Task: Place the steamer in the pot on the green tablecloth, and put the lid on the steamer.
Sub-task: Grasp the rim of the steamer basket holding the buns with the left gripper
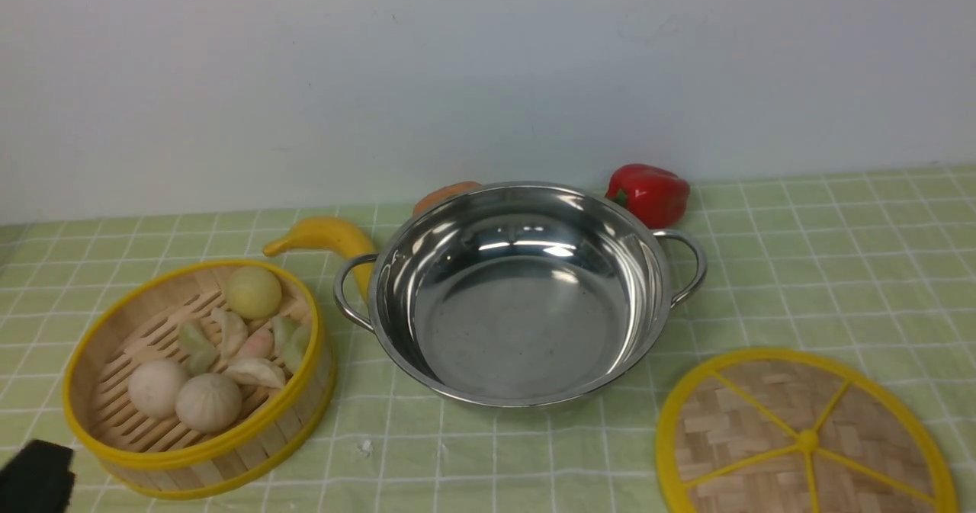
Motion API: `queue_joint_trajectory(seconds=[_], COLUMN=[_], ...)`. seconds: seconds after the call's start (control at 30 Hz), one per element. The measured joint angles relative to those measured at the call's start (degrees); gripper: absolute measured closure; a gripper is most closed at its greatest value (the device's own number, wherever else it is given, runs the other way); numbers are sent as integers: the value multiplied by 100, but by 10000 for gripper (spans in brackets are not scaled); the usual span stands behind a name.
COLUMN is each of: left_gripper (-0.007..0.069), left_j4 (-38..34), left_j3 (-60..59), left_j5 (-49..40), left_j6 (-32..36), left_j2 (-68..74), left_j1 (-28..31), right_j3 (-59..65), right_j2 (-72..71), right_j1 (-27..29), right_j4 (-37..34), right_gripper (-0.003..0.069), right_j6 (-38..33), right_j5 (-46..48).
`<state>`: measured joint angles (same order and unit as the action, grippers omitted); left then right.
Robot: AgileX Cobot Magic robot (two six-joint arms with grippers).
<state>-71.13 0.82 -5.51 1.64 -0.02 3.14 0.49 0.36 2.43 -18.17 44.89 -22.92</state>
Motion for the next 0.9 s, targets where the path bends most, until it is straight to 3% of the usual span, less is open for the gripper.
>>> queue_joint_trajectory(seconds=[0.13,0.2,0.3,0.47,0.5,0.57,0.63,0.7,0.83,0.87,0.9], left_gripper=[382,382,382,382,382,382,382,382,382,382,382], left_j4=[-464,-412,53,1958,2550,2919,3545,3713,3849,3862,3989], left_j3=[677,1101,1714,2444,2612,2764,3200,3438,3817,3817,3976], left_j5=[1022,1565,2373,2766,2573,2303,1189,416,-1290,-1360,-1861], left_j6=[56,184,496,1403,1697,1936,2500,2634,2226,2182,1817], left_j2=[-5,-11,179,984,1266,1493,2181,2722,4096,4096,4678], left_j1=[0,0,0,0,0,0,0,5,157,157,322], right_j3=[-420,-833,-1546,-2520,-2693,-2806,-2969,-2976,-2976,-2976,-2976], right_j2=[190,423,931,2017,2340,2573,3190,3531,4084,4128,4272], right_j1=[0,0,0,0,0,0,0,0,0,0,0], right_j4=[186,299,482,1274,1481,1600,1707,1701,1615,1615,1603], right_gripper=[419,419,419,419,419,419,419,419,419,419,419], right_j6=[-425,-906,-1721,-2178,-2159,-2119,-2011,-1971,-1982,-1990,-2079], right_j5=[-1765,-2063,-1692,574,1215,1729,2954,3490,4396,4451,4634])
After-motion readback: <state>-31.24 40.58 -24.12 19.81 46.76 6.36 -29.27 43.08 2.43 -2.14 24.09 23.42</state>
